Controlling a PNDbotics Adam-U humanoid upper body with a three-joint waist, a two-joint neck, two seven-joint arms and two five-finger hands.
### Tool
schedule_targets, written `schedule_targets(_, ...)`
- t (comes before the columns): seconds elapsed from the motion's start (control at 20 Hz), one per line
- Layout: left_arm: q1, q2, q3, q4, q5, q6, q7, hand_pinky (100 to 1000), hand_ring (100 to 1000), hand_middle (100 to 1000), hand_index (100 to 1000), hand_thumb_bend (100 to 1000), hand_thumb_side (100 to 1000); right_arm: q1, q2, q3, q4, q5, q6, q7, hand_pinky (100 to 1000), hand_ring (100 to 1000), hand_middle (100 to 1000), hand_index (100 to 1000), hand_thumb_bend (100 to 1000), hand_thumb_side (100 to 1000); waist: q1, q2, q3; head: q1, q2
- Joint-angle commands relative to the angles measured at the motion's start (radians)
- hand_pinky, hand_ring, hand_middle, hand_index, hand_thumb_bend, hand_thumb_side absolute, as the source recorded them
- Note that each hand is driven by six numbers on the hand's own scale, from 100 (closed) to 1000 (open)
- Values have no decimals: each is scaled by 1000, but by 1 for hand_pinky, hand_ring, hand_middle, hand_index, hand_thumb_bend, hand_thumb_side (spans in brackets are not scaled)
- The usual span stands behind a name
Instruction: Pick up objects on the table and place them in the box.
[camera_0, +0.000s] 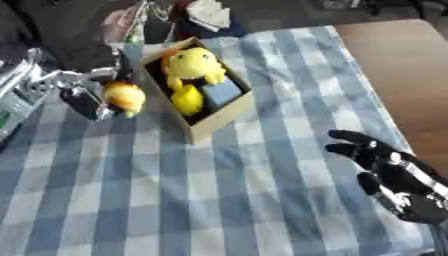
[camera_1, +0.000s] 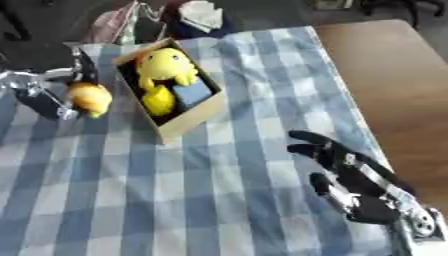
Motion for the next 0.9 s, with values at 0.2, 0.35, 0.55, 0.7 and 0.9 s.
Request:
schedule_targets(0.2, -120, -99, -12, 194, -129, 28, 147, 626, 534, 518, 686, 310, 102, -7, -8, 1, -10, 3, 0, 0, 1000, 926, 978, 1000, 100, 511, -10, -31, -16, 8, 8)
schedule_targets(0.35, -161, -156, -9, 287, -183, 29, 198, 637, 548, 530, 698, 319, 105, -10, -5, 4, -10, 3, 1, 4, 1000, 926, 977, 1000, 100, 513, -10, -29, -26, 14, 9)
schedule_targets(0.55, -185, -206, 2, 385, -219, 35, 243, 664, 590, 578, 741, 334, 107, -12, -3, 5, -10, 2, 4, 4, 1000, 926, 976, 1000, 100, 517, -8, -26, -36, 17, 8)
schedule_targets(0.7, -191, -232, 5, 437, -213, 36, 267, 687, 625, 618, 762, 349, 122, -14, -1, 9, -11, 1, 5, 6, 1000, 926, 976, 1000, 100, 516, -8, -24, -40, 19, 7)
schedule_targets(0.9, -182, -243, -15, 463, -175, -22, 207, 743, 737, 745, 836, 438, 381, -16, -1, 7, -11, 1, 7, 4, 1000, 925, 976, 1000, 100, 516, -9, -23, -42, 16, 7)
